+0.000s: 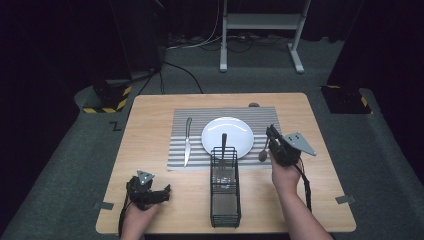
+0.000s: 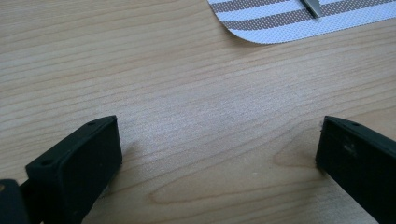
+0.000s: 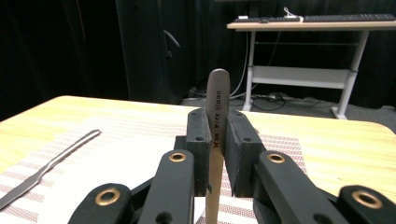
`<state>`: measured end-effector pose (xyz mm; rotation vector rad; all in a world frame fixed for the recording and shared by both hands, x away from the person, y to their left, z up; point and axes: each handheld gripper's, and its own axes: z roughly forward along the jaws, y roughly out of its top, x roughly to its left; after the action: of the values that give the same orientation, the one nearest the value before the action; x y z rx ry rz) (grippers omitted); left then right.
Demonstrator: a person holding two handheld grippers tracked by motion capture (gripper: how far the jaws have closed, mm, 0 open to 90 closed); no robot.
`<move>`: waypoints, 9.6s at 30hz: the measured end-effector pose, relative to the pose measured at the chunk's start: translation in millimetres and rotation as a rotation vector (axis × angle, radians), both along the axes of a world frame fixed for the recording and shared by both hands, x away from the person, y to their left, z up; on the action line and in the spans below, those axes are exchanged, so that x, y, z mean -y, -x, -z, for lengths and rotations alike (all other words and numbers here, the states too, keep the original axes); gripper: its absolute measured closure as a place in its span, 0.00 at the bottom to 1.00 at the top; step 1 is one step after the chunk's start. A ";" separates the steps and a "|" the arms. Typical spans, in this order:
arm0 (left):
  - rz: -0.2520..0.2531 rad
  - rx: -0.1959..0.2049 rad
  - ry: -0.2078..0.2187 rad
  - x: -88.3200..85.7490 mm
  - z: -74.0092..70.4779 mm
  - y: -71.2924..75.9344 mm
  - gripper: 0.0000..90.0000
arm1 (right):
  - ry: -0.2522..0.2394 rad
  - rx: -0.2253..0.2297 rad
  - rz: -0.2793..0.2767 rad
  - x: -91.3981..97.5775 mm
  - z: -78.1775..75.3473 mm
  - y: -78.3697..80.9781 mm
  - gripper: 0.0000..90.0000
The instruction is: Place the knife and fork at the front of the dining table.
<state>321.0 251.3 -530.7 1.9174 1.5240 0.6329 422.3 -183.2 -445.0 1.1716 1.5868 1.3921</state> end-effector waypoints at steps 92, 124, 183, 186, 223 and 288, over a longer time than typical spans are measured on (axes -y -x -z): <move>0.001 0.002 0.001 -0.2 -0.1 0.6 0.01 | 0.094 -0.372 0.104 -20.9 30.9 -110.4 0.74; -0.004 0.003 0.000 0.4 0.0 0.7 0.01 | 0.052 -0.070 -0.011 -1.5 -7.4 39.1 0.64; 0.002 0.000 0.003 -0.3 -0.1 0.7 0.01 | 0.052 -0.009 -0.246 -114.7 -46.7 49.1 0.90; 0.003 0.001 0.002 -0.4 -0.1 0.7 0.01 | 0.052 -0.002 -0.249 -116.1 -45.5 50.1 0.92; -0.003 0.000 -0.001 -0.1 -0.1 1.6 0.01 | -0.065 0.287 -0.371 -90.9 -124.2 106.7 0.97; -0.018 0.003 -0.001 1.4 0.1 5.4 0.01 | 0.018 -0.020 -0.012 54.0 -24.0 -16.7 0.97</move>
<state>315.6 250.0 -530.8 1.9045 1.5413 0.6437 439.0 -237.2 -421.0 1.1704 1.6196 1.3749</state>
